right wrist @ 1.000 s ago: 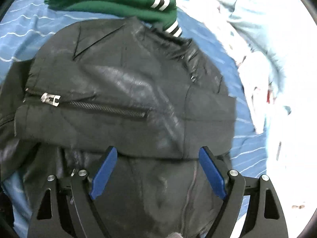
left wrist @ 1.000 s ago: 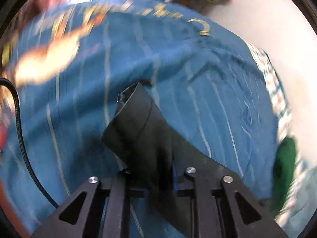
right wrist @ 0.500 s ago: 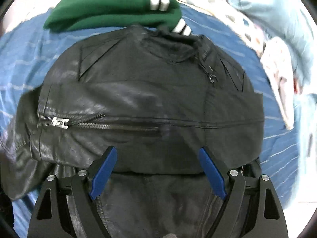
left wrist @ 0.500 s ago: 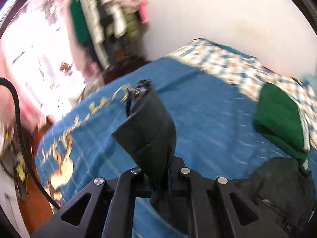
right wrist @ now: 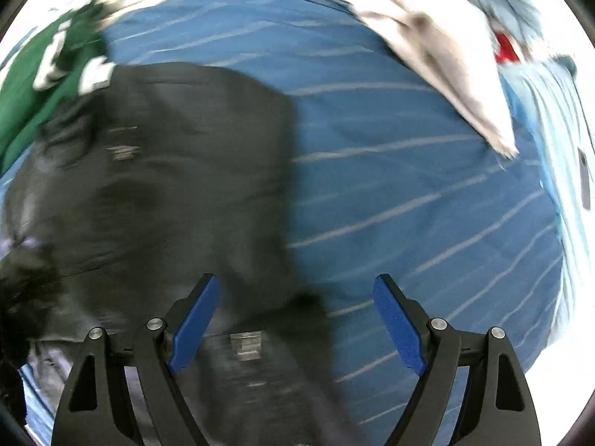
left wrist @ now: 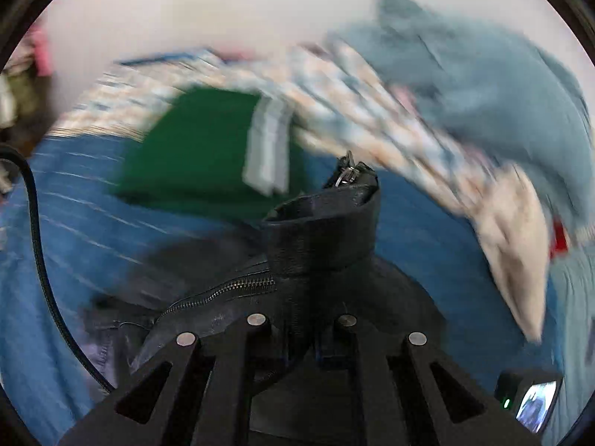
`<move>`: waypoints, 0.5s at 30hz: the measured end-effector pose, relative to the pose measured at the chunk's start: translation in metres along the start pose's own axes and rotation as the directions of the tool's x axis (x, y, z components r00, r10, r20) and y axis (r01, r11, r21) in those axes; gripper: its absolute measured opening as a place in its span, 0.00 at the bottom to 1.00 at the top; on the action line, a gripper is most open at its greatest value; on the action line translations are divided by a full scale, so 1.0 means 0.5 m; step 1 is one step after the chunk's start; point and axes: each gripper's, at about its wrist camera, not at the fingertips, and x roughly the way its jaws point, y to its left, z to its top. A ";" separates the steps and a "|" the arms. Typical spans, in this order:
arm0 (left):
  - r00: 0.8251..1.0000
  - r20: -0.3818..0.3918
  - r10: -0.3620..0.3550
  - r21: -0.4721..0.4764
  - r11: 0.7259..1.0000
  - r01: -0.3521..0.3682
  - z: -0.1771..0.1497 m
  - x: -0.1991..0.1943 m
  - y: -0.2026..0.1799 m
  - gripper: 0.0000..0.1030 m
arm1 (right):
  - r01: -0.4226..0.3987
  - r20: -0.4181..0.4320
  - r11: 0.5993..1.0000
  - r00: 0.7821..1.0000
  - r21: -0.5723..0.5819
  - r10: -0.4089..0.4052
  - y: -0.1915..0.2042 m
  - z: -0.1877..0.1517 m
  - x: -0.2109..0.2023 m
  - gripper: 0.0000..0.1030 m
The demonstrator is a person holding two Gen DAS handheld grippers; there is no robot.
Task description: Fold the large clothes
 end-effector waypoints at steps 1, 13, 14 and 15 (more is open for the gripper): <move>0.999 -0.050 -0.022 0.020 1.000 0.023 -0.024 0.034 -0.038 0.06 | 0.005 -0.012 1.000 1.000 0.011 -0.005 -0.028 0.005 0.011 0.84; 0.969 -0.232 0.080 0.119 0.991 -0.053 -0.121 0.163 -0.148 0.11 | -0.248 -0.134 0.969 0.959 0.023 0.249 -0.228 0.053 0.064 0.83; 0.968 -0.239 0.071 0.110 0.993 -0.046 -0.116 0.164 -0.143 0.14 | -0.298 -0.143 0.954 0.944 0.027 0.298 -0.236 0.059 0.061 0.83; 0.968 -0.243 0.066 0.099 0.994 -0.042 -0.110 0.162 -0.140 0.16 | -0.325 -0.150 0.945 0.934 0.027 0.326 -0.240 0.063 0.058 0.83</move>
